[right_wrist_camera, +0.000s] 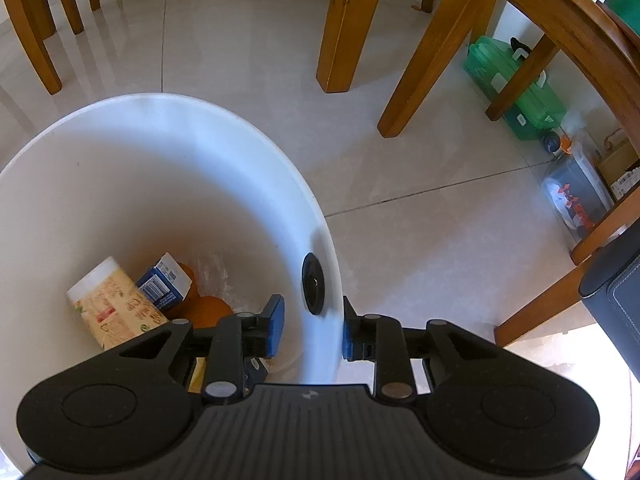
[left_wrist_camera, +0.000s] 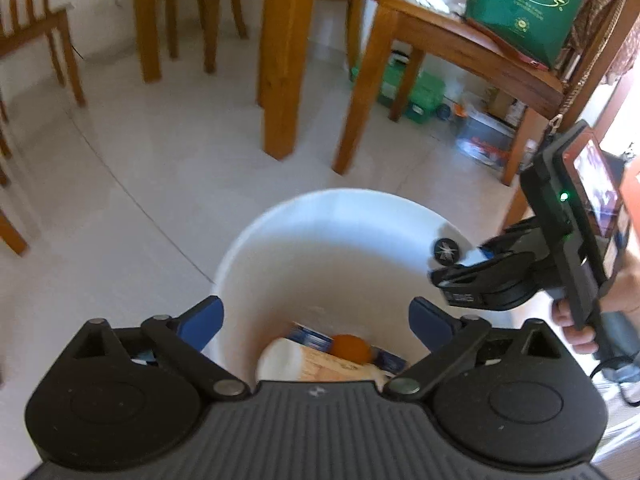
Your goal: Collect trash
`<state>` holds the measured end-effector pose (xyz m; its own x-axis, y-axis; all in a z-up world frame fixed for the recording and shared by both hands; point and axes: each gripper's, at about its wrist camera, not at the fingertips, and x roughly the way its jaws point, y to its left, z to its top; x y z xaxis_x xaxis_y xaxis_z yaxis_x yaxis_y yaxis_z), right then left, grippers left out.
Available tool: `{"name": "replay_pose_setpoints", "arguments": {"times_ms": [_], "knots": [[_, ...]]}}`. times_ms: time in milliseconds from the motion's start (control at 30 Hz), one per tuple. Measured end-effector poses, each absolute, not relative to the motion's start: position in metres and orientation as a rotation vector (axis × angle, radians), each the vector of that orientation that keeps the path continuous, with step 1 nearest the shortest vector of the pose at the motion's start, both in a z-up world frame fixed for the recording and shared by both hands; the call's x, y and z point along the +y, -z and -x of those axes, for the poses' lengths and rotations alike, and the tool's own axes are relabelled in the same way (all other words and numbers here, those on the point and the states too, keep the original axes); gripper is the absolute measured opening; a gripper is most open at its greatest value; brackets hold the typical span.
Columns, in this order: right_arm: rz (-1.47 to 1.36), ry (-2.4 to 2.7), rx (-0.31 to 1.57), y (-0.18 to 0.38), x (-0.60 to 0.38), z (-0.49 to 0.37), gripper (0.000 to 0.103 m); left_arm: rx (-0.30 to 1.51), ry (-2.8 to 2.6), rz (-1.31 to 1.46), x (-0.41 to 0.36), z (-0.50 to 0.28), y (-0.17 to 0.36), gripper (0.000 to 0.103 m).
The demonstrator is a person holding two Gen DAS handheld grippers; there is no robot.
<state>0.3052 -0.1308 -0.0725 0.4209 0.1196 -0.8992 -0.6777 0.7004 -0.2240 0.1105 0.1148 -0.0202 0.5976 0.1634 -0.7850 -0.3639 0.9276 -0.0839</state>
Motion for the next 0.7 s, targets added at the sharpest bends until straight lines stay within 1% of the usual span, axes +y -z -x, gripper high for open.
{"name": "replay_pose_setpoints", "arguments": {"times_ms": [200, 267, 300, 333, 367, 433, 467, 533, 600, 700], "knots": [[0.639, -0.545, 1.028, 0.072, -0.132, -0.304, 0.033, 0.820, -0.403, 0.175, 0.102, -0.096, 0.013, 0.102], [0.635, -0.554, 1.040, 0.070, -0.134, -0.302, 0.037, 0.816, -0.445, 0.143, 0.096, -0.095, 0.014, 0.102], [0.626, -0.564, 1.053, 0.069, -0.136, -0.301, 0.043, 0.819, -0.458, 0.130, 0.093, -0.095, 0.015, 0.102], [0.617, -0.577, 1.062, 0.067, -0.136, -0.299, 0.054, 0.820, -0.467, 0.128, 0.090, -0.095, 0.016, 0.102], [0.605, -0.596, 1.073, 0.065, -0.137, -0.297, 0.061, 0.821, -0.474, 0.135, 0.088, -0.094, 0.016, 0.102], [0.587, -0.628, 1.089, 0.060, -0.138, -0.290, 0.083, 0.819, -0.494, 0.166, 0.085, -0.092, 0.016, 0.102], [0.583, -0.641, 1.093, 0.057, -0.139, -0.285, 0.085, 0.818, -0.511, 0.177, 0.084, -0.090, 0.016, 0.102], [0.581, -0.659, 1.090, 0.049, -0.139, -0.276, 0.095, 0.814, -0.561, 0.168, 0.081, -0.087, 0.015, 0.102], [0.586, -0.659, 1.085, 0.042, -0.140, -0.266, 0.102, 0.812, -0.619, 0.164, 0.078, -0.084, 0.013, 0.102], [0.582, -0.653, 1.098, 0.031, -0.143, -0.254, 0.103, 0.836, -0.627, 0.219, 0.076, -0.077, 0.009, 0.102]]}}
